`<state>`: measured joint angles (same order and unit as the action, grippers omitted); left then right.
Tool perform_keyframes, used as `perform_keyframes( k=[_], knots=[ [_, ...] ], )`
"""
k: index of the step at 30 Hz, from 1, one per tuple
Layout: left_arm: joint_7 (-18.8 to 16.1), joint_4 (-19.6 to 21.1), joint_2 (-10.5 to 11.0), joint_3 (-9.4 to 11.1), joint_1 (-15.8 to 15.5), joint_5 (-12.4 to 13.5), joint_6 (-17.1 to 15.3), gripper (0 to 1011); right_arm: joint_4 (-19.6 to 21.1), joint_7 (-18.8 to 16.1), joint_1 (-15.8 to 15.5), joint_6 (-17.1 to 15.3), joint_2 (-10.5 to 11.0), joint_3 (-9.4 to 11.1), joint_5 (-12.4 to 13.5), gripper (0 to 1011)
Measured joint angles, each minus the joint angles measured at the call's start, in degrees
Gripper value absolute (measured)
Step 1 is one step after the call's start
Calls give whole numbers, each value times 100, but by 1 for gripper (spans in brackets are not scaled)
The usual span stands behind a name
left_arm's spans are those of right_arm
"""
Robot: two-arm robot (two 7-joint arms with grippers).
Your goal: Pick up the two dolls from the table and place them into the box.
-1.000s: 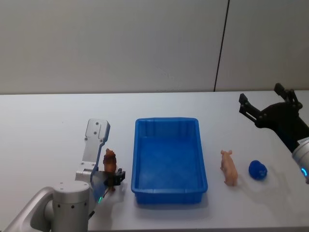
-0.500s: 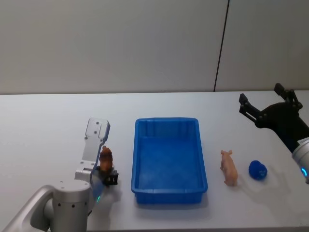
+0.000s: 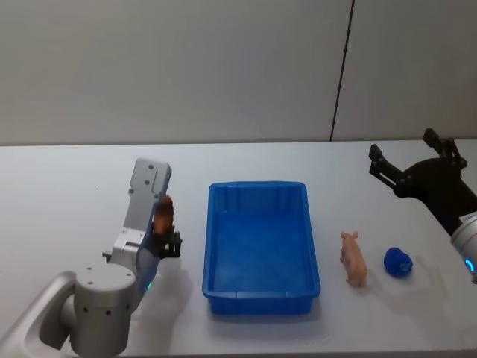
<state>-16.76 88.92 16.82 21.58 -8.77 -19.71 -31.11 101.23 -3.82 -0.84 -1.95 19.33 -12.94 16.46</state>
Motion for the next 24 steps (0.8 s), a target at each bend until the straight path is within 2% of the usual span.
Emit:
perform_keyframes(
  k=[5, 7, 14, 17, 19, 24],
  knots=[
    [186, 139, 43, -10, -9, 222, 210, 354, 0, 0, 0, 0, 0, 0, 0, 1001],
    [344, 210, 69, -15, -22, 377, 386, 354, 0, 0, 0, 0, 0, 0, 0, 1001],
    [728, 310, 119, -26, -72, 639, 741, 354, 0, 0, 0, 0, 0, 0, 0, 1001],
    [1013, 332, 136, -32, -114, 774, 976, 354, 0, 0, 0, 0, 0, 0, 0, 1001],
    [1073, 332, 140, -33, -127, 796, 1021, 354, 0, 0, 0, 0, 0, 0, 0, 1001],
    [1572, 302, 151, -43, -219, 917, 1365, 354, 0, 0, 0, 0, 0, 0, 0, 1001]
  ],
)
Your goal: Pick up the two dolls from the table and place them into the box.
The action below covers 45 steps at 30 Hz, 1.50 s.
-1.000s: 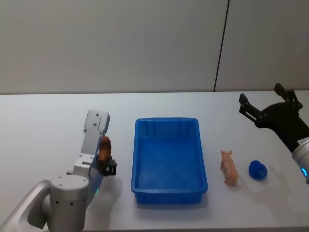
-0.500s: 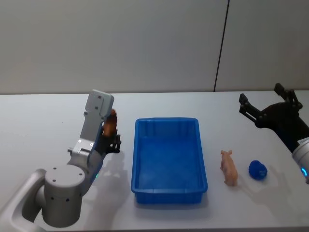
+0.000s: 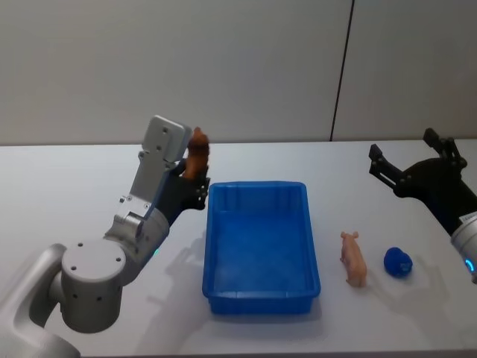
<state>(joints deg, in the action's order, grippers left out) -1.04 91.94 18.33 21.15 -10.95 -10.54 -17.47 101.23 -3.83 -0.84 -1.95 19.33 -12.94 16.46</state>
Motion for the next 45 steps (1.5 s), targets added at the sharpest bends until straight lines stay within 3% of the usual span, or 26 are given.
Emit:
perform_keyframes(
  k=[13, 21, 25, 34, 45],
  knots=[
    [1122, -275, -34, -10, -240, 48, 522, 372, 0, 0, 0, 0, 0, 0, 0, 1001],
    [2019, -630, -88, -4, -451, -26, 710, 661, 0, 0, 0, 0, 0, 0, 0, 1001],
    [2269, -724, -91, -5, -504, -49, 719, 775, 0, 0, 0, 0, 0, 0, 0, 1001],
    [2316, -750, -43, -22, -484, -52, 709, 991, 0, 0, 0, 0, 0, 0, 0, 1001],
    [1683, -498, 98, -75, -250, 53, 624, 1001, 0, 0, 0, 0, 0, 0, 0, 1001]
  ],
)
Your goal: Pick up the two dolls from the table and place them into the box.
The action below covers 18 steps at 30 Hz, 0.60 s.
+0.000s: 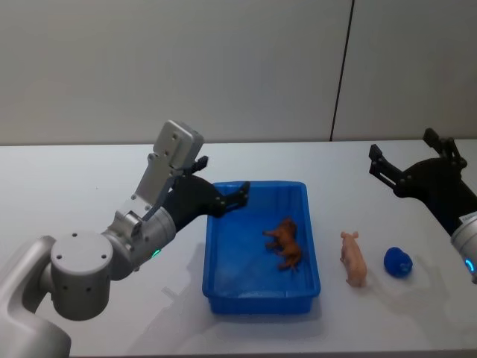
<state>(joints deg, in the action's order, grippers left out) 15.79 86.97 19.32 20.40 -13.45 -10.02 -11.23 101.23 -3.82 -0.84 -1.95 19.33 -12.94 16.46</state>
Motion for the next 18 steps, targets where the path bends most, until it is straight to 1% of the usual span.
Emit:
perform_keyframes(
  k=[6, 9, 11, 13, 18],
  knots=[
    [-409, 134, 67, -31, 127, 75, -36, 1001, 0, 1, -6, -1, 0, 2, 0, 1001],
    [-728, 235, 117, -58, 230, 142, -60, 1001, -10, 32, -21, -23, 0, 7, 0, 1001],
    [-852, 267, 133, -68, 266, 169, -69, 1001, -19, 57, -34, -45, 1, 10, 0, 1001],
    [-997, 300, 149, -78, 302, 202, -78, 1001, -37, 110, -53, -96, 5, 15, 0, 1001],
    [-1534, 419, 207, -125, 444, 331, -107, 1001, -107, 248, -102, -268, 12, 33, 0, 1001]
  ],
)
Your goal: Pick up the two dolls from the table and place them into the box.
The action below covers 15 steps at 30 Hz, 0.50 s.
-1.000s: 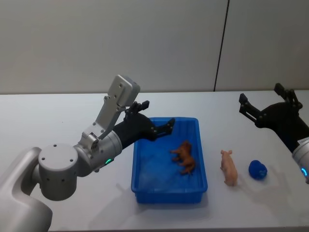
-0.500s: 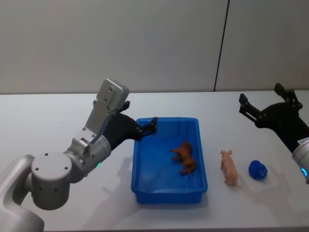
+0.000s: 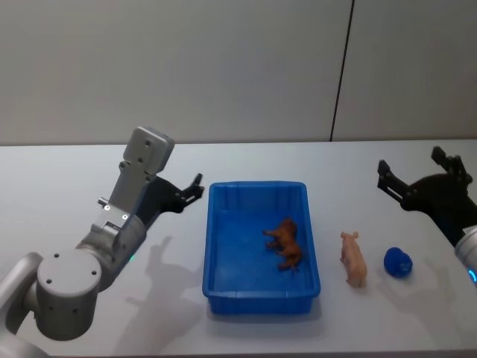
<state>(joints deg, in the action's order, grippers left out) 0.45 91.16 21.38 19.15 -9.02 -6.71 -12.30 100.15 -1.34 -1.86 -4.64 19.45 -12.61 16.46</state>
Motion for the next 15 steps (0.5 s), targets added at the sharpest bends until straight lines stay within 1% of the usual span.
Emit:
perform_keyframes(
  k=[1, 2, 3, 4, 7, 8, 15],
  knots=[
    [0, 0, 0, 0, 0, 0, 0, 1001, -18, 20, -9, -24, 0, 3, 0, 1001],
    [-152, 23, 10, -11, 31, 38, -8, 1001, -36, 40, -14, -50, 1, 5, 0, 1001],
    [-198, 32, 15, -17, 47, 50, -10, 1001, -52, 63, -18, -78, 1, 7, -2, 1001],
    [-346, 53, 25, -28, 76, 90, -17, 1001, -92, 112, -29, -137, 1, 11, -8, 1001],
    [-527, 84, 43, -50, 121, 149, -23, 1001, -182, 193, -44, -239, 0, 22, -33, 1001],
    [-654, 104, 56, -65, 150, 182, -23, 1001, -204, 209, -45, -262, -1, 24, -40, 1001],
    [-1019, 164, 93, -112, 246, 297, -23, 1001, -485, 294, -28, -468, -26, 36, -114, 1001]
  ],
)
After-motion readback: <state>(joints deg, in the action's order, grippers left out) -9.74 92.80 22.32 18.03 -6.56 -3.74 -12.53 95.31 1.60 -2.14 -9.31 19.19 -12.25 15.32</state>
